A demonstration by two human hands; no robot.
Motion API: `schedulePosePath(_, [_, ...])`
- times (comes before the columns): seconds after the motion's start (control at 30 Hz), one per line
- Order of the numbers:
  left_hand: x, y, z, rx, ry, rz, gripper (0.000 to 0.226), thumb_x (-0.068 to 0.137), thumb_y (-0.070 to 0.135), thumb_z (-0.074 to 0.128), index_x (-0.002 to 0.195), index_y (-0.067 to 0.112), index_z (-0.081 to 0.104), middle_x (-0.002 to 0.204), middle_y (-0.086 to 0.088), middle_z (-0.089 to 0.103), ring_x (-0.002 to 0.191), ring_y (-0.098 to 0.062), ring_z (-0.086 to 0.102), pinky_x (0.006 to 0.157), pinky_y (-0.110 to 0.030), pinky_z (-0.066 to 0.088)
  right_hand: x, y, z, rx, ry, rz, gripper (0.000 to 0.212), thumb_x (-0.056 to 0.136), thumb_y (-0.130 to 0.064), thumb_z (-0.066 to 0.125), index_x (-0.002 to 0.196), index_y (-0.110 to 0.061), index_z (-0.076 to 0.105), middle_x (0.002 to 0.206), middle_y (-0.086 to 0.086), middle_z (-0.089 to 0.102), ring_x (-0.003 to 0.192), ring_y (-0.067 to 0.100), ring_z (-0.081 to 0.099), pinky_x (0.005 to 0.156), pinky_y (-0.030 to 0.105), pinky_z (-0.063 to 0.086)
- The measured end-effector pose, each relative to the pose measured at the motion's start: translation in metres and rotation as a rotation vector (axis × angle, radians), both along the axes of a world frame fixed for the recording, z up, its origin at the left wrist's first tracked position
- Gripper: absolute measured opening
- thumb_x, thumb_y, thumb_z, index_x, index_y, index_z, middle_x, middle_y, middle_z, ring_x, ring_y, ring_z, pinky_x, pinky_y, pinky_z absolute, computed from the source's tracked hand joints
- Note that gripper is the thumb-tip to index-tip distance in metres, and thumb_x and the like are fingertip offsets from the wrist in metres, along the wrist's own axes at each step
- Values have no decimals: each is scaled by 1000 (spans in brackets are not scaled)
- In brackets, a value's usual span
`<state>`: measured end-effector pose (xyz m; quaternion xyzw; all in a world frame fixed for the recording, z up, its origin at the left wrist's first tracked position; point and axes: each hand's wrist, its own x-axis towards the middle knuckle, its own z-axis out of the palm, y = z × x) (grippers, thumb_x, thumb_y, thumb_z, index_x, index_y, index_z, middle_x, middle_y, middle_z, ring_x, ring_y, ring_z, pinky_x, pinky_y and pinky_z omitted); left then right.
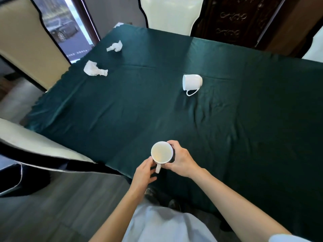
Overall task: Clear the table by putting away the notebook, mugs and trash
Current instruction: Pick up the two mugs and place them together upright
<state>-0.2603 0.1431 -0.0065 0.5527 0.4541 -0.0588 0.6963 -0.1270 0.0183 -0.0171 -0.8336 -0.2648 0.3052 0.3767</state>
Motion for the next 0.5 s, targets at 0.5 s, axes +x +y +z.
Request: schedulePosePath(0.5, [49, 56, -10, 89, 231, -88, 53, 110, 50, 31, 104, 15, 70, 110, -4, 77, 95, -25, 76, 82, -42, 62, -5, 9, -6, -59, 56, 7, 109, 62, -58, 84, 150, -23, 29, 145, -8, 44, 135, 14, 41, 106, 27, 38])
